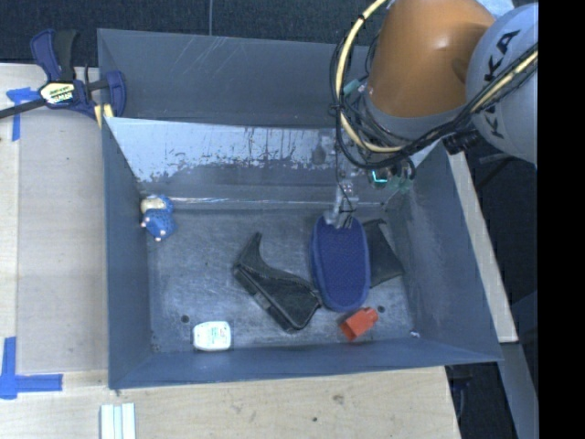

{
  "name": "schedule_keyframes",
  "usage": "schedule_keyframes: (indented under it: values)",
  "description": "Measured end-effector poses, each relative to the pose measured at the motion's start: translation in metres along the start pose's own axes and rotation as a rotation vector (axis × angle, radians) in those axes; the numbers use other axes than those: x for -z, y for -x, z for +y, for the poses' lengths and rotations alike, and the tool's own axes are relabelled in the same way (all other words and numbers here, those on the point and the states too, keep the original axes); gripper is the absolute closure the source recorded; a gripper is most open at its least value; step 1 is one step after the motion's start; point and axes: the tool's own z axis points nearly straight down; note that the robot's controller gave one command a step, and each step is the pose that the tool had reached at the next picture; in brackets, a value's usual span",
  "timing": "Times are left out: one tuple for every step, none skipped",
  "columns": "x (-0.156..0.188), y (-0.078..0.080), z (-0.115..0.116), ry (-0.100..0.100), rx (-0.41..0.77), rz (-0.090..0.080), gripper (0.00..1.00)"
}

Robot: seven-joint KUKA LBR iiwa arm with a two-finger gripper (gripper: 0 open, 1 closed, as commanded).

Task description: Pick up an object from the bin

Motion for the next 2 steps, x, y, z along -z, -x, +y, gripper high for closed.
schedule_keyframes:
  values:
    - [-0.158,-0.039,-0.098,-0.001,0.229,-0.008,0.0]
    - [-0.169,-0.002,-0.147,-0.001,0.189,-0.013,0.0]
